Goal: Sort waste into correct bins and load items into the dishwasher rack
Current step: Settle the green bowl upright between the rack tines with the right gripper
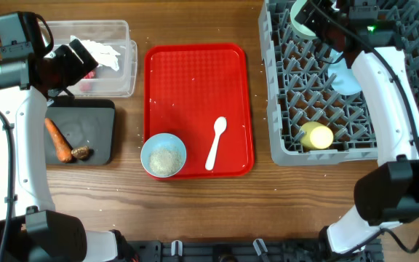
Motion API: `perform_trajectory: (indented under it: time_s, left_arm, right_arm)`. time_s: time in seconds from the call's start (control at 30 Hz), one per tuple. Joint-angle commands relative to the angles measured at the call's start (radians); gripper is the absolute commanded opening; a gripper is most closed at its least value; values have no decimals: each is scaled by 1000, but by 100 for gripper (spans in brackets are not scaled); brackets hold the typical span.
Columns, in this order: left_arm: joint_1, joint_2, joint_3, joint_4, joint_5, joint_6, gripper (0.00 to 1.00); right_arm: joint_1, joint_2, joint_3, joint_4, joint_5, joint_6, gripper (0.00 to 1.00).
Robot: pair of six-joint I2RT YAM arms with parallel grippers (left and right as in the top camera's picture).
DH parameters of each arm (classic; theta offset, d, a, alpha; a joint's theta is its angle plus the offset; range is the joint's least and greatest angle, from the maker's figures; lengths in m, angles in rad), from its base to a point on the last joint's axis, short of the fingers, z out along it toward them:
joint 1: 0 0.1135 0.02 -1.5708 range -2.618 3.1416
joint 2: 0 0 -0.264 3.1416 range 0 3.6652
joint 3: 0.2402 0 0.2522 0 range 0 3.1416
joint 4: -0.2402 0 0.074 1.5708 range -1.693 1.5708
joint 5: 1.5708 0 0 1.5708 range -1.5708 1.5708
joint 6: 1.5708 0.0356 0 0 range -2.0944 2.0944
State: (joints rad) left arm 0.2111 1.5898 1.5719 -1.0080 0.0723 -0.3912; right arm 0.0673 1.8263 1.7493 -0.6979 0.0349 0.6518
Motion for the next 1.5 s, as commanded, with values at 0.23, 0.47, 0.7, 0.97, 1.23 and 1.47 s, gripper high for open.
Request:
perform_trajectory:
  time_s: [0.23,0.47,0.7,0.97,1.23,1.47]
  left_arm:
    - [3,4,-3,-19,-2,-7,100]
    - [2,4,-3,-37,-2,-10,100]
    - [2,4,-3,-42,-2,-10,100]
    - [2,4,-3,-44,-2,-10,100]
    - [2,4,-3,-43,-2,-10,100]
    - [2,4,-3,-44,-2,-10,100]
  right_arm:
    - [-6,198,9,18,105,137,82]
    - [-31,226,9,80,127,132,76]
    - [-35,275,9,115,133,107,56]
    - [-39,293,9,124,188,80,29]
    - [-47,298,9,140,178,-14,4]
    - [-47,247,13,136,175,-153,4]
